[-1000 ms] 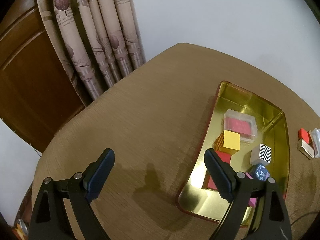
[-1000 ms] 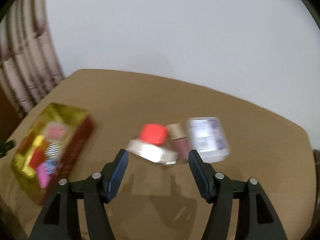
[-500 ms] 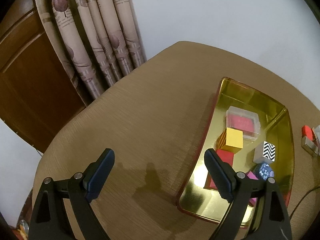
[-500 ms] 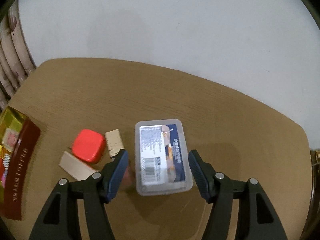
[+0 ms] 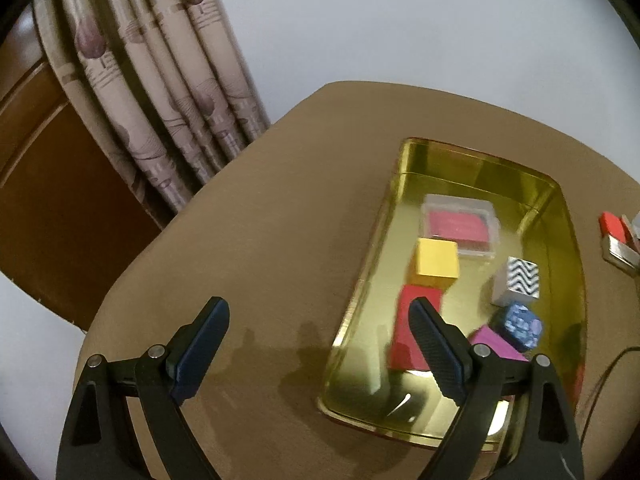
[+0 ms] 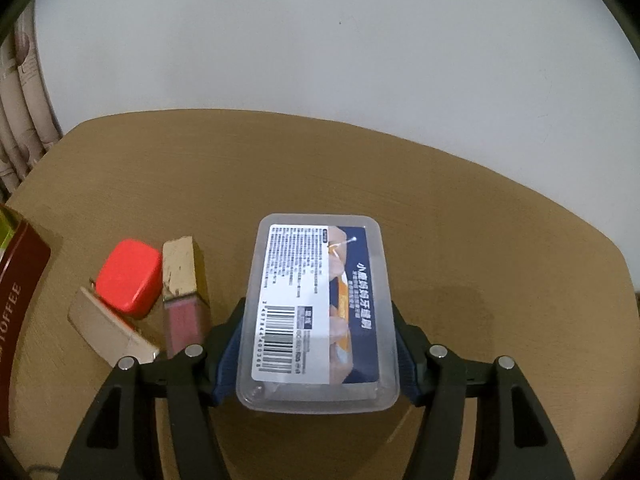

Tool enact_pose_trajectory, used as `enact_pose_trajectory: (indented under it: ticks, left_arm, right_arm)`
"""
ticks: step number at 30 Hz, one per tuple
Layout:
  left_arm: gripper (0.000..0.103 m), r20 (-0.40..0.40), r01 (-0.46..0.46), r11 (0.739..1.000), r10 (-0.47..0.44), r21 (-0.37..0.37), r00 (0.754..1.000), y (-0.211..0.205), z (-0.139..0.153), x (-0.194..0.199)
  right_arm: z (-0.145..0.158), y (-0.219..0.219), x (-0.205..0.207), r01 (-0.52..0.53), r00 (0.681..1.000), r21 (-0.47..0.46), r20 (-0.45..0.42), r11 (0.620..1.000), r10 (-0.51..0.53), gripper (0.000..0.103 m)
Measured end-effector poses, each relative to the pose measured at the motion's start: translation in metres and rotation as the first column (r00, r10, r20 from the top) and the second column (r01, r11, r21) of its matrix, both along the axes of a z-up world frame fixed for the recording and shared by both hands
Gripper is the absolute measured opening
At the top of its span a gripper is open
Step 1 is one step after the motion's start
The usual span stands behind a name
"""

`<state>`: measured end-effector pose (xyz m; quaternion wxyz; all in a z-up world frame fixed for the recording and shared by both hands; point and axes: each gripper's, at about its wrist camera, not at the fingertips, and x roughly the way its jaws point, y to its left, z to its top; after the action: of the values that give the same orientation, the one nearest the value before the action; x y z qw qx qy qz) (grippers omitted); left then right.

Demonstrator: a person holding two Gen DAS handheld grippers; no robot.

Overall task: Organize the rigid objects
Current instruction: 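Grasp the silver ribbed case with the left gripper while the right gripper holds the barcode box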

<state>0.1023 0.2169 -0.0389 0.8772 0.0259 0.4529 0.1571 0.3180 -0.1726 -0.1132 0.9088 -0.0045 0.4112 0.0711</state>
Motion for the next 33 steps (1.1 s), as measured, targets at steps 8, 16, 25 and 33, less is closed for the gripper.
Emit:
enact_pose_trajectory:
  ticks: [8, 16, 25, 33]
  left_arm:
    - [0.089, 0.029, 0.187, 0.982, -0.187, -0.015, 0.982, -0.076, 0.022, 0.000]
    - [0.100, 0.008, 0.448, 0.883, -0.452, -0.143, 0.892, -0.182, 0.025, 0.020]
    - [0.103, -0.116, 0.512, 0.800, -0.567, -0.311, 0.815, -0.258, -0.007, 0.078]
    - [0.103, -0.215, 0.429, 0.816, -0.533, -0.389, 0.819, -0.275, -0.033, 0.127]
  right_arm:
    - [-0.003, -0.017, -0.051, 0.041, 0.999, 0.005, 0.008, 0.999, -0.041, 0.063]
    - [-0.005, -0.028, -0.097, 0.062, 0.998, -0.002, 0.006, 0.998, -0.062, 0.063]
    - [-0.002, -0.035, -0.070, 0.065, 0.998, 0.021, -0.001, 0.998, -0.065, 0.064]
    - [-0.019, -0.059, -0.086, 0.063, 0.998, 0.029, 0.000, 0.998, -0.063, 0.064]
